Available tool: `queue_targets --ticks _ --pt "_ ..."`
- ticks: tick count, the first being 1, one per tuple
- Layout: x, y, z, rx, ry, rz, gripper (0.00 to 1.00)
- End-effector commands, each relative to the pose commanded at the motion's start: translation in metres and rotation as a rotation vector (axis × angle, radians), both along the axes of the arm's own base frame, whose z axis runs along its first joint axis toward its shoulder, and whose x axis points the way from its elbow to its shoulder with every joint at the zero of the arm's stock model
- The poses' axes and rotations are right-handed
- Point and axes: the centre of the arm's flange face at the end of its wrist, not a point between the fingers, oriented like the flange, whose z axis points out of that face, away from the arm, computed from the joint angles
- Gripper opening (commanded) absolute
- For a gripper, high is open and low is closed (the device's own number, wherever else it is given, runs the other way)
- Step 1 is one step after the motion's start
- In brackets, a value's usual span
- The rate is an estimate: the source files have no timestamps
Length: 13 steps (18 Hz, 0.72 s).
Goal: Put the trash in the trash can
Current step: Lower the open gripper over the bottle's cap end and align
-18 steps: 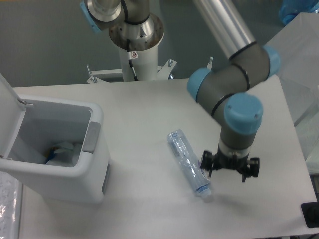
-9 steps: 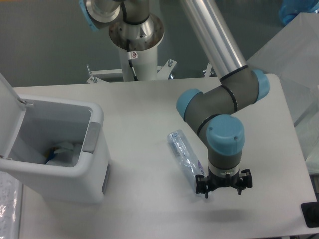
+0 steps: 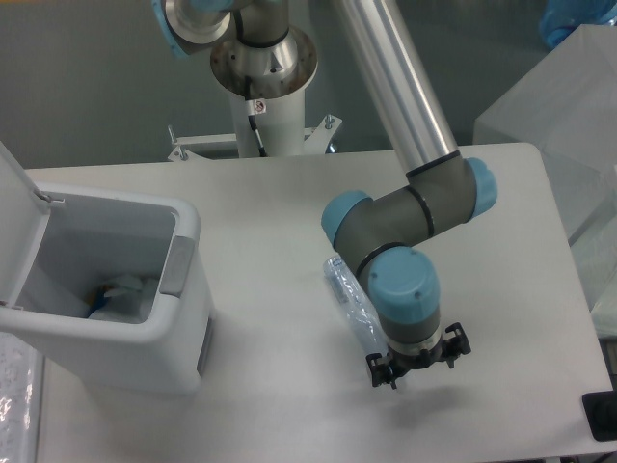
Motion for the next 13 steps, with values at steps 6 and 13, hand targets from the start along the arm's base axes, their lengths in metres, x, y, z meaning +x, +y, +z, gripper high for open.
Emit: queue_targets --ticks 6,13 --pt "0.012 0.001 -0.011 -0.024 -0.004 0.008 0.63" --pt "0.011 0.000 -0.018 -0.032 -0.005 0.020 0.44"
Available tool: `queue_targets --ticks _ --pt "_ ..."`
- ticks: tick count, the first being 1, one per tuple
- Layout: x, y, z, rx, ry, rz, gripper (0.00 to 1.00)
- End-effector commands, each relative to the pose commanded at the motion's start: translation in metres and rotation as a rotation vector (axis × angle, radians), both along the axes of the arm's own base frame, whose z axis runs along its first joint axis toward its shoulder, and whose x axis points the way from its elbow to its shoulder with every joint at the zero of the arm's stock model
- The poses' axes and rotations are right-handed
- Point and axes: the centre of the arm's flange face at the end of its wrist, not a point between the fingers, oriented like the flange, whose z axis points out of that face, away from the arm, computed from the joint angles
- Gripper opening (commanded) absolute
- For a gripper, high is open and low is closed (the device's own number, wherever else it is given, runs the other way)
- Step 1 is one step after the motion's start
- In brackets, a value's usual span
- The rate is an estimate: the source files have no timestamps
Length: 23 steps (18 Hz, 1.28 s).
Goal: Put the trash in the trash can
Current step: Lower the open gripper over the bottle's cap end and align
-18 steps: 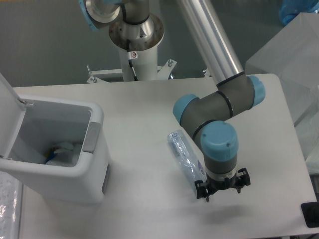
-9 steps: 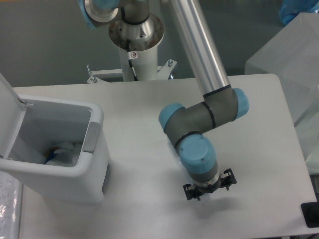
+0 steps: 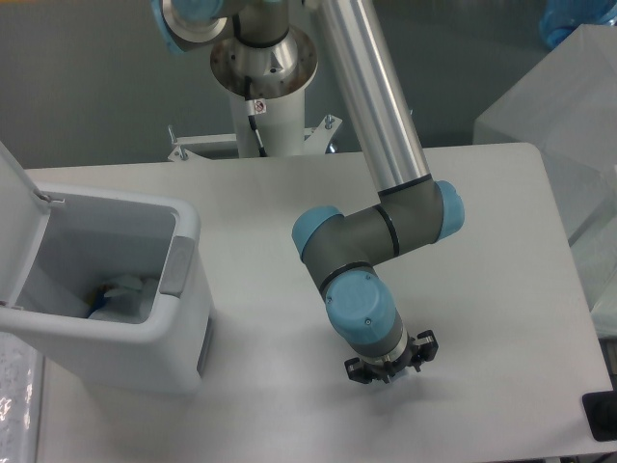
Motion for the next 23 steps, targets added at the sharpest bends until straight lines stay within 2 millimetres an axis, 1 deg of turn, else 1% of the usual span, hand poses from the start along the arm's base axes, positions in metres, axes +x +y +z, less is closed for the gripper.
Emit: queue_targets --ticks 4,7,8,9,14,15,16,17,18,19,21,23 --pt "-0.001 0.000 -0.006 -0.030 0.028 0.027 0.44" --pt "0.000 0.001 -0.006 -0.032 0.030 0.024 0.44" --pt "0.000 0.001 -0.006 -0.032 0.030 0.024 0.43" --pt "0.000 0.001 -0.006 -0.033 0.031 0.024 0.38" --pt "0.000 0.001 -0.006 -0.035 0.032 0.021 0.38" --pt "0.000 0.001 -0.004 -0.033 0.034 0.022 0.37" --pt "0.000 0.001 -0.003 -0.032 0.035 0.022 0.30" --pt "0.000 0.002 -0.001 -0.026 0.037 0.024 0.19" --pt "0.000 0.002 0.000 -0.024 0.037 0.024 0.12" --pt "0.001 0.003 0.002 -0.021 0.037 0.022 0.08" --pt "0.001 0.004 0.008 -0.009 0.038 0.017 0.06" --pt "0.000 0.003 0.027 0.028 0.043 0.017 0.05"
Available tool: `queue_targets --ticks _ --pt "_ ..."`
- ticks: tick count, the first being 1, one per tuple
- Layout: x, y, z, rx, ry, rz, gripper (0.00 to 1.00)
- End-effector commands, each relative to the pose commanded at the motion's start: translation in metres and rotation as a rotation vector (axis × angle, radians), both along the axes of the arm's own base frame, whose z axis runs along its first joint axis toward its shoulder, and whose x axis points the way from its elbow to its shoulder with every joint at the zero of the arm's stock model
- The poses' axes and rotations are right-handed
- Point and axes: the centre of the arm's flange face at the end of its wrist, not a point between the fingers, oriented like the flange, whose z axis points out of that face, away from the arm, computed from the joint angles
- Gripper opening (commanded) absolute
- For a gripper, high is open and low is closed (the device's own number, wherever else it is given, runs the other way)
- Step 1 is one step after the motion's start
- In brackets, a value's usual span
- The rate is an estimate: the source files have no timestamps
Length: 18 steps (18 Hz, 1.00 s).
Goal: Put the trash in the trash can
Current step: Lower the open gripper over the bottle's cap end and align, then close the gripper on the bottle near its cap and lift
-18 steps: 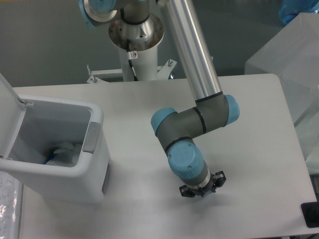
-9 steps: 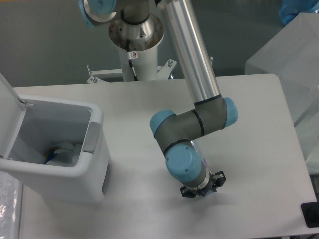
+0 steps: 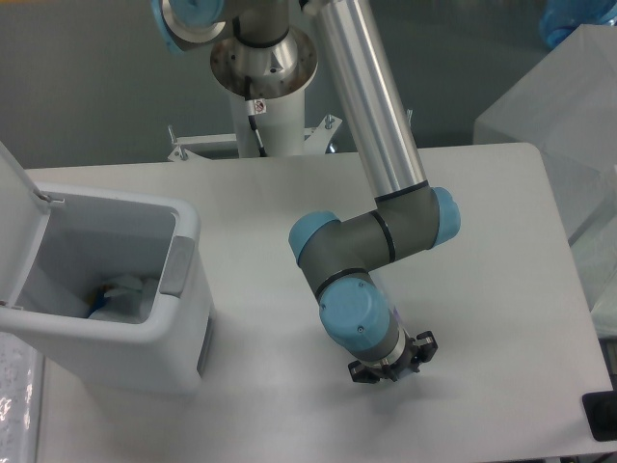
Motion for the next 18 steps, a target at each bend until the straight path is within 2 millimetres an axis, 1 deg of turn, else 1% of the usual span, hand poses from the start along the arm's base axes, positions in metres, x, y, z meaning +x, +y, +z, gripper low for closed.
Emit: queue_targets --ticks 2,4,5,6,10,12,14,18 --pt "-0.001 -0.002 0.023 0.056 -0.007 -0.004 0.05" --pt "-0.001 -0.004 0.054 0.134 -0.013 -0.009 0.05" --pt "-0.004 -0.008 0.071 0.177 -0.015 -0.007 0.05" --pt "-0.005 -0.006 0.089 0.225 -0.017 -0.017 0.05" --pt "-0.004 0.014 0.153 0.415 -0.024 -0.073 0.04" --pt "0.003 0.020 0.187 0.519 -0.023 -0.114 0.04" --pt "0.012 0.023 0.221 0.627 -0.021 -0.164 0.04" --pt "0.026 0.018 0.284 0.797 -0.036 -0.245 0.04"
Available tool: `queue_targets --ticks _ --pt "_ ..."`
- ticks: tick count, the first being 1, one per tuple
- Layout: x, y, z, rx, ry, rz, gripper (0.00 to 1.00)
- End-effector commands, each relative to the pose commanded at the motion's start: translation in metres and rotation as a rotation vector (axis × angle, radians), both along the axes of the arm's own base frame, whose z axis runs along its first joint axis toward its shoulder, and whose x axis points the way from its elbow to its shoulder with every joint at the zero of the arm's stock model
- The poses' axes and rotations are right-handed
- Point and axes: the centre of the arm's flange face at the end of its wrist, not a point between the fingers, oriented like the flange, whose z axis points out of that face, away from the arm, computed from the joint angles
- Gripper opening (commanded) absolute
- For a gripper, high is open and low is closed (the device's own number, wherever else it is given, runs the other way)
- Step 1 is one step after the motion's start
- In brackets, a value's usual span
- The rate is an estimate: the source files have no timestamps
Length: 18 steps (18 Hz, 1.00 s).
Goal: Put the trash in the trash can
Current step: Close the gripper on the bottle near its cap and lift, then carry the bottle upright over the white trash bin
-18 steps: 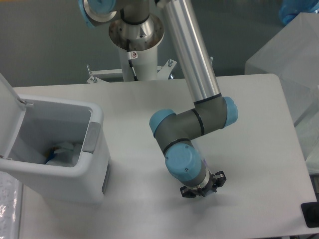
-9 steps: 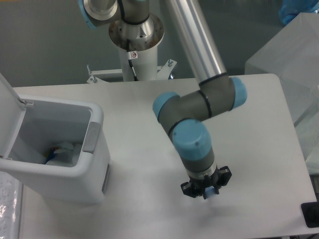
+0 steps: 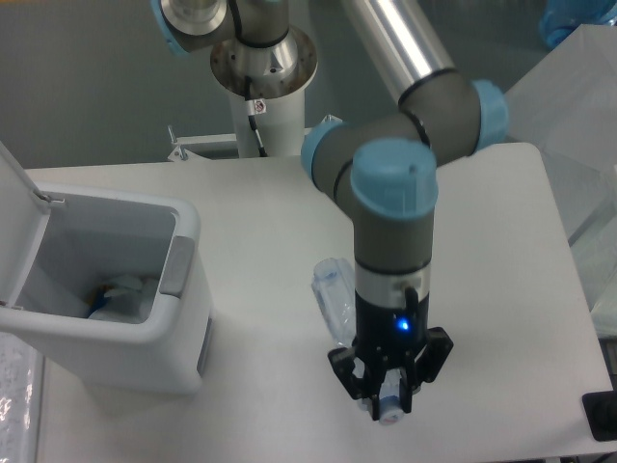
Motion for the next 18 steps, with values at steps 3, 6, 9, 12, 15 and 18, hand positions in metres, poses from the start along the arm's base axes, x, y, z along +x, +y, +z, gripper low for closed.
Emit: queue_targets --ticks 3,6,9,12,15,18 --pt "0.021 -0.002 0.043 0.115 -0.015 -0.076 0.04" --pt "0.038 -0.005 0.072 0.217 -0.030 -0.143 0.04" --pt "0.054 -0.002 0.092 0.289 -0.015 -0.206 0.04" --pt "0.075 0.000 0.110 0.358 -0.024 -0.285 0.04" --pt "0.093 -0.010 0.135 0.409 -0.023 -0.335 0.03" --pt "0.108 -0.026 0.143 0.437 -0.047 -0.374 0.00"
